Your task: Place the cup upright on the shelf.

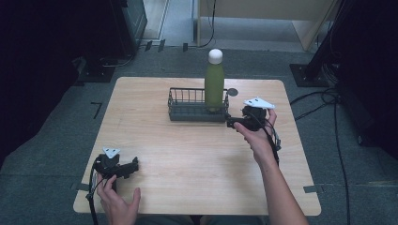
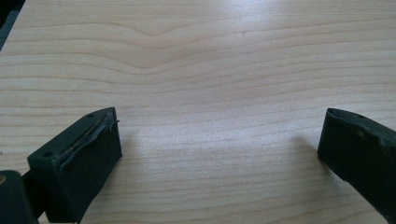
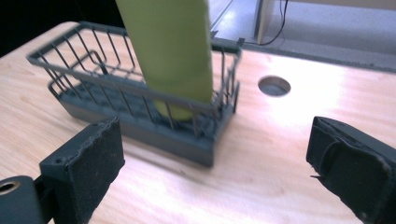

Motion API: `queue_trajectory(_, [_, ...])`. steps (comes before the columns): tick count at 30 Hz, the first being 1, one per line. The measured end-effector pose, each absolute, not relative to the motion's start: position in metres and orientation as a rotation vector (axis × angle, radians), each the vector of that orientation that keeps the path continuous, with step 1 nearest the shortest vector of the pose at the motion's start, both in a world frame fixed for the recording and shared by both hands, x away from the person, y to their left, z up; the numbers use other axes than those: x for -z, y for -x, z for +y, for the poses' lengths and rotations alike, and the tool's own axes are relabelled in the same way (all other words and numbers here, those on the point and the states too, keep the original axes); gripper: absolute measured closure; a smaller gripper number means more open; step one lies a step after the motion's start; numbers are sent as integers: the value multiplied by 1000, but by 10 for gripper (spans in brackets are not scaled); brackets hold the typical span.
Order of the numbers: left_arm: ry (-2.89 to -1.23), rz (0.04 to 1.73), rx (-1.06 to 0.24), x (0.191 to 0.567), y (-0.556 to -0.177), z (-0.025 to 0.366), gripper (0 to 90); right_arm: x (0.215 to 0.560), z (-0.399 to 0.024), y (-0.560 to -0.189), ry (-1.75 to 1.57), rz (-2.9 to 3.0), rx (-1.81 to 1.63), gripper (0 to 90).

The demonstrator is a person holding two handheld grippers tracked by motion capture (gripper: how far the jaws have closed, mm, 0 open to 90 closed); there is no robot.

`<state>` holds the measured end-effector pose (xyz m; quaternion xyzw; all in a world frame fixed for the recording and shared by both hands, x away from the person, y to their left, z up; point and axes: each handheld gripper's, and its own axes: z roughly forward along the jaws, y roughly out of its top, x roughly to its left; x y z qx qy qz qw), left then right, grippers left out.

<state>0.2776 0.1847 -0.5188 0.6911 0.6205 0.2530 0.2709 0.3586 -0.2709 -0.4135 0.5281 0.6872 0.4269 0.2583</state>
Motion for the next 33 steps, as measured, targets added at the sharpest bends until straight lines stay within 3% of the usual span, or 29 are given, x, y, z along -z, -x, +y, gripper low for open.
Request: queue_trajectory(33, [-1862, 1670, -682, 519, -278, 185, 0, 497, -361, -285, -1655, 1768, -1002, 67])
